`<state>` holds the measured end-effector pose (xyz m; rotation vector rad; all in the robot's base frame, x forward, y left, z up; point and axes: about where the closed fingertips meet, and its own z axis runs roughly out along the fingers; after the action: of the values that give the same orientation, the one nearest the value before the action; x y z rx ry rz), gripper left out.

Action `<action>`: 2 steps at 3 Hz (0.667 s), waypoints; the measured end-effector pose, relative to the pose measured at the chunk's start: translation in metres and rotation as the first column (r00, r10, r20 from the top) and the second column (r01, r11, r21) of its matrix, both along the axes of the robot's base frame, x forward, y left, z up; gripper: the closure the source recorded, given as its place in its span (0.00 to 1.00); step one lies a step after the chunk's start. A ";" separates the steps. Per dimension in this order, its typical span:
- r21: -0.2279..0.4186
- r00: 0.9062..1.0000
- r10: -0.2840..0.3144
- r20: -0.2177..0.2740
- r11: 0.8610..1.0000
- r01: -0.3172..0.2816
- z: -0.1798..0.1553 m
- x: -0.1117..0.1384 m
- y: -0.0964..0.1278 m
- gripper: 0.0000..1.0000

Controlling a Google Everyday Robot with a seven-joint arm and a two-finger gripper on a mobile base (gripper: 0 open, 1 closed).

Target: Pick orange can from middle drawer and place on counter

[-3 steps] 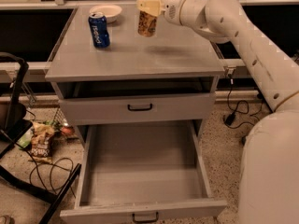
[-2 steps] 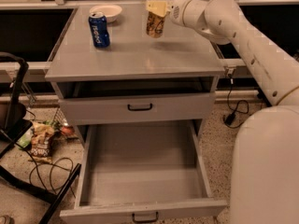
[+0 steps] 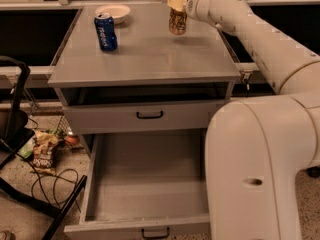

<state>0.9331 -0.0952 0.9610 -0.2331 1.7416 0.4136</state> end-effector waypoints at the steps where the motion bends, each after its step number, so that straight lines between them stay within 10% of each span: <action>1: -0.032 0.998 -0.067 -0.012 0.997 0.067 -0.014 0.010 -0.014 1.00; 2: -0.024 0.994 -0.113 -0.009 0.993 0.113 -0.034 0.012 -0.033 1.00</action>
Offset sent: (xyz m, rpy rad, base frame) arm 0.0080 -0.0447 -0.0651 0.0214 0.0023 -0.1524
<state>0.9448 -0.1283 0.9267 -0.1486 1.7609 0.3121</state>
